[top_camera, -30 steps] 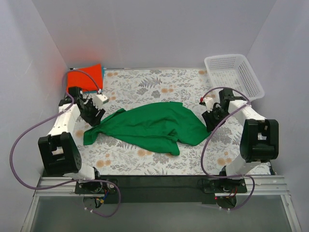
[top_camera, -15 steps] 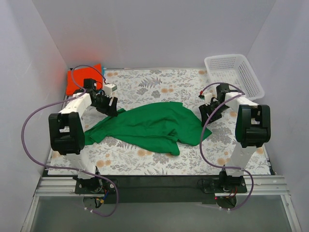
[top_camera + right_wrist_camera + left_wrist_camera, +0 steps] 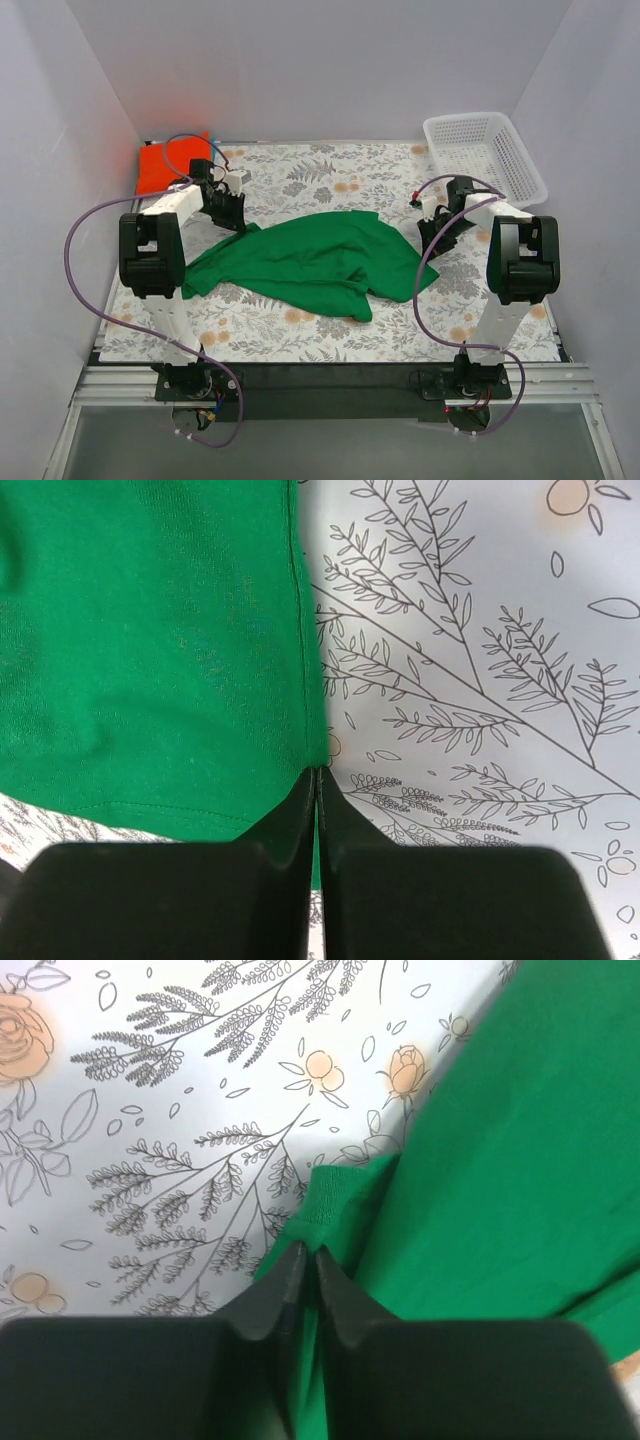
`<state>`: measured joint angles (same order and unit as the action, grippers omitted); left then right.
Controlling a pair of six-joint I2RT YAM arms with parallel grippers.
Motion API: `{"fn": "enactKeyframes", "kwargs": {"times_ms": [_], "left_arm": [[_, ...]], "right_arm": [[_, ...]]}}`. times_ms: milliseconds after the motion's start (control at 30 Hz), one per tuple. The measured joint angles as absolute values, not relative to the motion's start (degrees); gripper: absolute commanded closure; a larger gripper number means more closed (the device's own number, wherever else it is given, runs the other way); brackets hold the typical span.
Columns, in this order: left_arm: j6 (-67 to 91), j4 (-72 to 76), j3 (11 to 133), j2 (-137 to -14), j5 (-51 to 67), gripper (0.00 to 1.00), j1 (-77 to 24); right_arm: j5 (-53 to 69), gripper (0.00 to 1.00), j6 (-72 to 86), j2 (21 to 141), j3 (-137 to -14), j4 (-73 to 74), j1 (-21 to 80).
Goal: Fold and stack the t-shirts
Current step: Flatten the tshirt out
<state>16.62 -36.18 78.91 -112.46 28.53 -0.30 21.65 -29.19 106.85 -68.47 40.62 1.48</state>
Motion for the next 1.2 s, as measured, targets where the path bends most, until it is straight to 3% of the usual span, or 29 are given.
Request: {"fn": "enactKeyframes", "kwargs": {"times_ms": [333,567,767,933,1100,1133,1200], "left_arm": [[17.21,-34.92,77.1,-105.95,24.95,1.0,6.52],[16.86,-32.12,67.53,-95.59,19.73,1.0,13.28],[15.75,-30.85,59.27,-94.17,16.75,1.0,17.98],[9.8,-32.99,52.64,-91.61,16.67,1.0,21.78],[-1.85,-38.74,44.99,-81.19,18.46,1.0,22.5],[-3.84,-40.21,44.21,-79.42,19.18,0.96,22.5],[-6.98,-42.96,44.27,-77.87,20.91,0.76,22.52]], "right_arm": [[18.28,0.99,-32.58,104.03,-65.91,41.06,1.3],[15.33,0.99,-35.97,101.67,-63.29,41.58,0.67],[15.05,0.99,-37.71,101.54,-63.2,42.26,-1.93],[15.31,0.99,-41.1,100.16,-61.67,43.57,-2.24],[15.73,0.99,-44.77,98.35,-59.24,46.85,-2.24],[15.81,0.99,-45.28,98.21,-59.16,47.51,-2.24],[16.03,0.99,-45.71,98.19,-59.16,48.27,-2.24]]}}
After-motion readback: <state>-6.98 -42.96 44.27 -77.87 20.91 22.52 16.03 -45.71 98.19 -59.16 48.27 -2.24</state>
